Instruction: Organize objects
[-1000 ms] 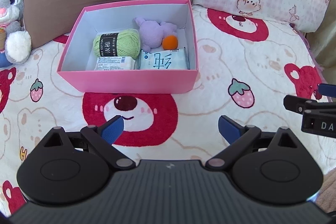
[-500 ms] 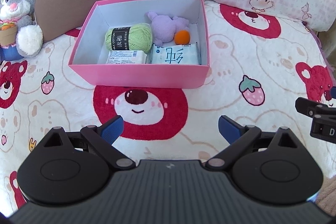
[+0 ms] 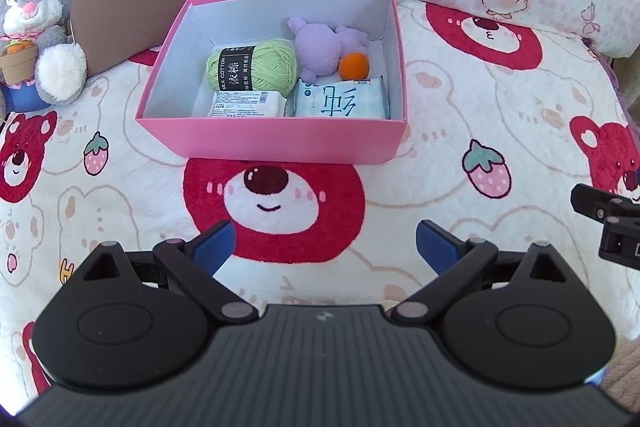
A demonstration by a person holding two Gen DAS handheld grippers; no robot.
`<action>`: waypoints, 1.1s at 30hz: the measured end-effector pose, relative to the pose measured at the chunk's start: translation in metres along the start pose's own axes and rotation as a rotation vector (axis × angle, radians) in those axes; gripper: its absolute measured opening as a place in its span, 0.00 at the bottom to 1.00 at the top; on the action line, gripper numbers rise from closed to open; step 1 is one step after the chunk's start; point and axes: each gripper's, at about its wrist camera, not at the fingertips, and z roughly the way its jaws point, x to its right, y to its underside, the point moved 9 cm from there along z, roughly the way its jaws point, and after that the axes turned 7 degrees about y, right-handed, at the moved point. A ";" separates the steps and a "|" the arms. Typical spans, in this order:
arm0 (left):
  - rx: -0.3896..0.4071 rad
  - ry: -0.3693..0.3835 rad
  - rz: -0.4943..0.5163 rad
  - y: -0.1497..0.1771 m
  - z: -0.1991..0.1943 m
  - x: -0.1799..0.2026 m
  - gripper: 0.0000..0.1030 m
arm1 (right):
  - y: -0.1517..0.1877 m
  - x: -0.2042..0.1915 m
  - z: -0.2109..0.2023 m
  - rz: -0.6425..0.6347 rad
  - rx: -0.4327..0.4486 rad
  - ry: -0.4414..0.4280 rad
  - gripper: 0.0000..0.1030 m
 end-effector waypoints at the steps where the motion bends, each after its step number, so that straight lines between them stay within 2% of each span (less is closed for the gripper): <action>1: 0.001 0.000 0.002 0.000 0.000 0.000 0.95 | 0.000 0.000 0.001 0.000 0.000 0.001 0.87; 26: -0.025 -0.026 -0.017 0.005 0.008 -0.013 0.95 | 0.003 0.002 0.005 0.000 -0.022 0.011 0.87; 33: -0.029 0.013 -0.055 0.005 0.008 -0.014 0.95 | 0.003 0.003 0.006 -0.001 -0.023 0.011 0.87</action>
